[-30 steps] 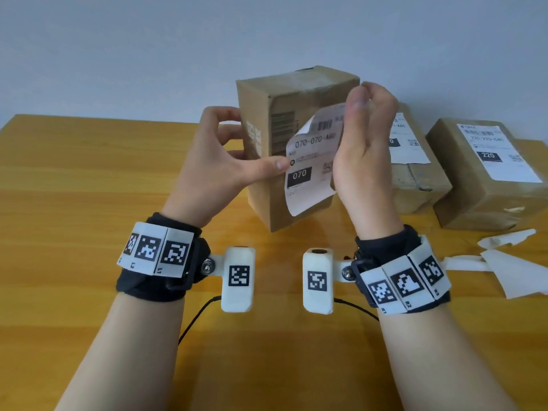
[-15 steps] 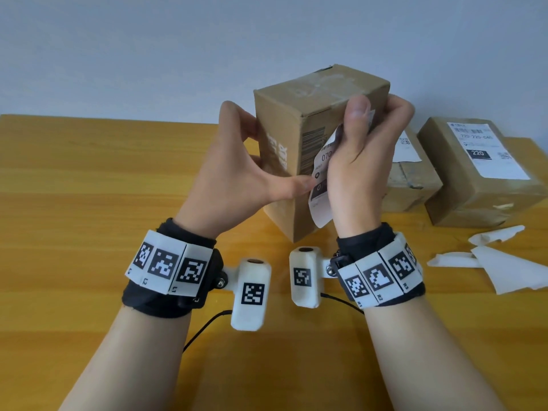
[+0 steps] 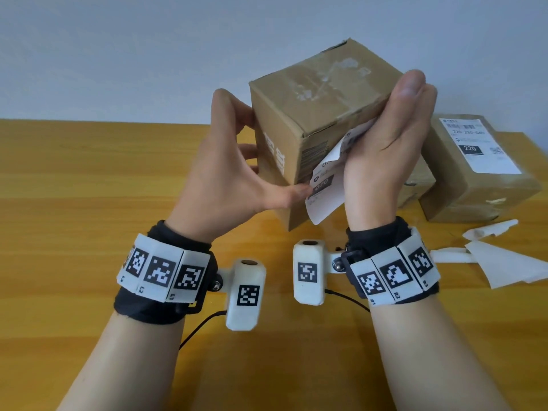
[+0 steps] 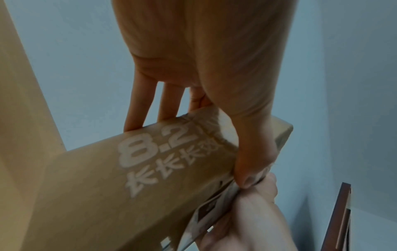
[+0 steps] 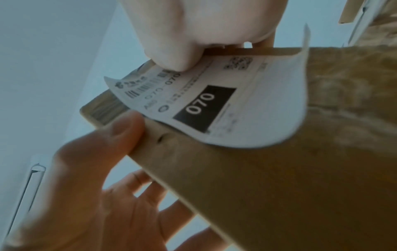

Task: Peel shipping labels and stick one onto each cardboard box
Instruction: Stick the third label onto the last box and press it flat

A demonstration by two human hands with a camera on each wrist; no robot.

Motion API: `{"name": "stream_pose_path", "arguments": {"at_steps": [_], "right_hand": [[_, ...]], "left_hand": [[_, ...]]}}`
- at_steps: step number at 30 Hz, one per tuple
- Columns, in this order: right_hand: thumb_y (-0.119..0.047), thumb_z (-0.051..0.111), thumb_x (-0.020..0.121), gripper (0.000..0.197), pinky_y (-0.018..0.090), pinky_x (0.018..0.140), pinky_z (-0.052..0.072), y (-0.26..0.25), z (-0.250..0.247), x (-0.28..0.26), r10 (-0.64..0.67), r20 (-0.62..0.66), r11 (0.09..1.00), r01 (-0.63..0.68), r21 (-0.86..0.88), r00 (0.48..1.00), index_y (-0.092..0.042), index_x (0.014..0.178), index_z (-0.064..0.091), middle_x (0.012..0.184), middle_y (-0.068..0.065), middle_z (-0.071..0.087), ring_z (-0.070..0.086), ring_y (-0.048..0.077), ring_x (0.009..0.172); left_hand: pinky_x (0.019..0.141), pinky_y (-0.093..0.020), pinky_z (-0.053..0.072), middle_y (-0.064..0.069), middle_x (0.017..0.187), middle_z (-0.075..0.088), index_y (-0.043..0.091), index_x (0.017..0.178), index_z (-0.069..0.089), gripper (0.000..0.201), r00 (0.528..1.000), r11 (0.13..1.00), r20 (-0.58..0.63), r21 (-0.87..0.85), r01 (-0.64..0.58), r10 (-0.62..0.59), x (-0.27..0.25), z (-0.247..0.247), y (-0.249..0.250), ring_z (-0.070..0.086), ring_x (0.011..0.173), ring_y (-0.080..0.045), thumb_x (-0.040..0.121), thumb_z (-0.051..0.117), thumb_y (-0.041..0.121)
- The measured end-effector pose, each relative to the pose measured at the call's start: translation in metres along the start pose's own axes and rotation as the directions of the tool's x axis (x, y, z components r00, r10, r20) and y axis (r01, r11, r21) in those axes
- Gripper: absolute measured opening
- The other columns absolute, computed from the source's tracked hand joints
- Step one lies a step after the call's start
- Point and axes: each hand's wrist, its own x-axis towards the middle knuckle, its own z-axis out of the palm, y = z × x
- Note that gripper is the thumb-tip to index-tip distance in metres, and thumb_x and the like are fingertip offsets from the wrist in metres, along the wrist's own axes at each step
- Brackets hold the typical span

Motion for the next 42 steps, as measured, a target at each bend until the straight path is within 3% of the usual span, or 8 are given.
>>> {"name": "stream_pose_path", "arguments": {"at_steps": [9, 12, 18, 22, 25, 34, 38, 42], "right_hand": [[-0.048, 0.033, 0.106, 0.042, 0.044, 0.093, 0.059, -0.001, -0.001, 0.005, 0.244, 0.051, 0.944, -0.25, 0.216, 0.968, -0.016, 0.091, 0.056, 0.091, 0.011, 0.069, 0.072, 0.03, 0.097], [-0.04, 0.03, 0.113, 0.047, 0.039, 0.093, 0.059, -0.005, -0.003, 0.004, 0.322, 0.068, 0.894, -0.327, 0.307, 0.944, -0.021, 0.082, 0.06, 0.081, -0.006, 0.075, 0.075, 0.019, 0.094], [-0.043, 0.032, 0.113, 0.053, 0.027, 0.074, 0.055, -0.007, -0.007, 0.007, 0.395, 0.102, 0.908, -0.405, 0.109, 0.913, -0.011, 0.074, 0.048, 0.07, 0.006, 0.066, 0.065, 0.004, 0.067], [-0.043, 0.051, 0.105, 0.018, 0.036, 0.084, 0.058, 0.0, -0.004, 0.006, 0.384, 0.32, 0.923, -0.366, -0.118, 0.866, -0.028, 0.103, 0.062, 0.104, -0.006, 0.07, 0.07, 0.01, 0.099], [-0.051, 0.071, 0.093, 0.043, 0.028, 0.086, 0.055, 0.006, -0.001, 0.003, 0.425, 0.41, 0.903, -0.35, -0.248, 0.807, -0.033, 0.129, 0.058, 0.123, -0.01, 0.063, 0.063, 0.003, 0.111], [-0.028, 0.083, 0.088, 0.067, 0.058, 0.083, 0.063, 0.009, 0.003, -0.001, 0.632, 0.495, 0.723, -0.684, -0.099, 0.597, -0.036, 0.142, 0.045, 0.119, -0.011, 0.072, 0.076, 0.008, 0.099], [-0.018, 0.08, 0.09, 0.073, 0.053, 0.083, 0.063, 0.015, -0.002, 0.005, 0.637, 0.43, 0.72, -0.693, -0.036, 0.639, -0.032, 0.15, 0.04, 0.119, -0.004, 0.075, 0.075, 0.019, 0.106], [-0.017, 0.079, 0.091, 0.066, 0.037, 0.087, 0.063, 0.018, -0.008, 0.011, 0.551, 0.35, 0.817, -0.575, -0.042, 0.758, -0.028, 0.145, 0.043, 0.126, 0.0, 0.072, 0.074, 0.011, 0.107]], "left_hand": [[0.09, -0.032, 0.061, 0.002, 0.126, 0.059, 0.017, 0.116, 0.032, 0.091, 0.998, 0.99, 0.022, 0.13, -0.058, 0.056, 0.0, -0.005, 0.002, 0.068, 0.11, -0.01, 0.059, 0.098, 0.044], [0.091, -0.034, 0.062, 0.003, 0.127, 0.058, 0.016, 0.118, 0.033, 0.093, 0.996, 0.984, 0.039, 0.154, -0.085, 0.08, 0.001, -0.007, 0.0, 0.068, 0.112, -0.012, 0.059, 0.098, 0.047], [0.094, -0.043, 0.062, -0.003, 0.13, 0.059, 0.021, 0.117, 0.034, 0.085, 1.0, 1.0, -0.024, -0.017, -0.016, 0.016, 0.002, -0.012, -0.015, 0.067, 0.121, -0.019, 0.063, 0.096, 0.045], [0.096, -0.05, 0.061, -0.017, 0.136, 0.057, 0.017, 0.118, 0.035, 0.079, 0.976, 0.985, -0.202, -0.165, 0.049, -0.083, 0.006, -0.014, -0.029, 0.064, 0.128, -0.027, 0.069, 0.095, 0.036], [0.096, -0.057, 0.06, -0.023, 0.14, 0.056, 0.016, 0.12, 0.033, 0.075, 0.941, 0.937, -0.284, -0.339, 0.08, -0.183, 0.008, -0.017, -0.031, 0.067, 0.125, -0.034, 0.073, 0.091, 0.027], [0.091, -0.055, 0.063, -0.018, 0.138, 0.063, 0.028, 0.157, 0.013, 0.111, 0.909, 0.824, -0.21, -0.528, 0.205, -0.361, 0.005, -0.008, -0.022, 0.07, 0.123, -0.028, 0.075, 0.087, 0.026], [0.094, -0.055, 0.061, -0.005, 0.148, 0.057, 0.047, 0.159, 0.013, 0.108, 0.922, 0.862, -0.147, -0.431, 0.267, -0.359, 0.005, -0.015, -0.024, 0.069, 0.124, -0.015, 0.079, 0.085, 0.041], [0.095, -0.048, 0.063, -0.006, 0.142, 0.062, 0.014, 0.143, 0.045, 0.096, 0.876, 0.836, -0.116, -0.38, 0.396, -0.468, 0.008, -0.022, -0.023, 0.07, 0.121, -0.014, 0.07, 0.07, 0.073]]}}
